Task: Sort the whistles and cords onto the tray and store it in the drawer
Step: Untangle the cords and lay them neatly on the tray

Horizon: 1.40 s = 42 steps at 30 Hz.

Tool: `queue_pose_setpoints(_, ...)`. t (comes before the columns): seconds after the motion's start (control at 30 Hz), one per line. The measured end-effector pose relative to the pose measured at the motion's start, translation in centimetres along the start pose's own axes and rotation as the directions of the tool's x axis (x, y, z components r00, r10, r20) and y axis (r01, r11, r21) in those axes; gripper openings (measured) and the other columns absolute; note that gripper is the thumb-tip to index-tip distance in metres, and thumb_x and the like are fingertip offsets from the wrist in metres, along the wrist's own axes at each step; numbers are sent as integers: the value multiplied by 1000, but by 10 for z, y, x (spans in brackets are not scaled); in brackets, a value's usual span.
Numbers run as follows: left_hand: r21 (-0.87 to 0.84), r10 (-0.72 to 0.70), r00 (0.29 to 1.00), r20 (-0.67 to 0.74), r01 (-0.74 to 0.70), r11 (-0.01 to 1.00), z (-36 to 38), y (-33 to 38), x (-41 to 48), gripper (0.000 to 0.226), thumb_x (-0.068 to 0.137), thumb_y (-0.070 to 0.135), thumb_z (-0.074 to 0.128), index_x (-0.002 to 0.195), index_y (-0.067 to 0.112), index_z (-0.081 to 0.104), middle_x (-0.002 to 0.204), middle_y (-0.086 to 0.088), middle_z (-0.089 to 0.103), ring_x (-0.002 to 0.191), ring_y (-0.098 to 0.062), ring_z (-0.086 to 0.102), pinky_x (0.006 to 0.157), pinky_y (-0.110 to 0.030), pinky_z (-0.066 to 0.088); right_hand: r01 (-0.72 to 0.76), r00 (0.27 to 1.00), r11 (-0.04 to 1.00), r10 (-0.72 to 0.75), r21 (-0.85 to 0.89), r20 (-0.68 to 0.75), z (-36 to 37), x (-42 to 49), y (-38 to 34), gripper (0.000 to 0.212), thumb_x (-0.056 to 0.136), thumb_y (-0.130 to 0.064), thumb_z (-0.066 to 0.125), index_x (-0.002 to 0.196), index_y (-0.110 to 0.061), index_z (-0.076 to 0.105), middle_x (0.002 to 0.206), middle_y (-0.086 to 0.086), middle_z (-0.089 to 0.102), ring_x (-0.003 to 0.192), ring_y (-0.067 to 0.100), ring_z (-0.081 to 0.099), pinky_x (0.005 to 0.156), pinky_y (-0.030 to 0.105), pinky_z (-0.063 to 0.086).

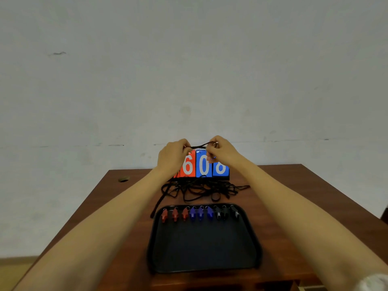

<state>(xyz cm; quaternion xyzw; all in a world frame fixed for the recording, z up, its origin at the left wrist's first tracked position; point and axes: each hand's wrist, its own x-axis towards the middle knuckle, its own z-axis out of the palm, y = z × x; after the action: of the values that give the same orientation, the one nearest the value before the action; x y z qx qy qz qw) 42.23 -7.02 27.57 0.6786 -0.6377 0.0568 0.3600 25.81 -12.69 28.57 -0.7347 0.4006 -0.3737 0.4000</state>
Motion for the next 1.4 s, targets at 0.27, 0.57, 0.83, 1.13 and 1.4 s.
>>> queue_pose_setpoints(0.27,108,11,1000,9,-12,994,0,-27,1,35,101,31,37,112,11,64,107,-8,67,101,-25,61,83,-34,44,65,955,965,-135,-255,-264,-35,3,9,18,98,-14,47,107,-6,60,92,7,65,84,19,60,77,40,56)
queue_pose_setpoints(0.57,51,-101,984,145,95,994,2,-49,-9,36,102,26,37,114,4,62,107,-15,62,94,-25,59,83,-34,47,-74,951,901,-65,-427,-301,-50,2,32,30,99,-16,42,113,-1,66,98,15,66,76,22,56,68,29,42)
queue_pose_setpoints(0.83,72,-220,933,283,208,976,11,-77,-43,32,98,7,35,124,5,54,114,-14,63,96,-27,57,80,-36,46,-283,957,791,266,-543,-112,-45,-19,62,25,95,-1,36,79,0,55,72,12,52,56,16,39,49,25,31)
queue_pose_setpoints(1.13,74,-437,851,292,435,897,38,-107,-103,16,90,33,61,85,18,65,88,-1,67,85,-18,61,72,-31,47,-345,939,838,303,-424,-164,-32,-67,125,23,83,-22,72,68,-7,65,66,2,65,59,16,58,73,34,55)
queue_pose_setpoints(1.4,19,-516,778,358,547,837,60,-117,-150,11,93,23,56,88,14,59,74,1,66,82,-18,58,71,-31,43,-506,862,785,457,-357,-217,-22,-105,174,19,95,-4,50,84,-3,65,64,4,66,56,14,61,60,26,54)
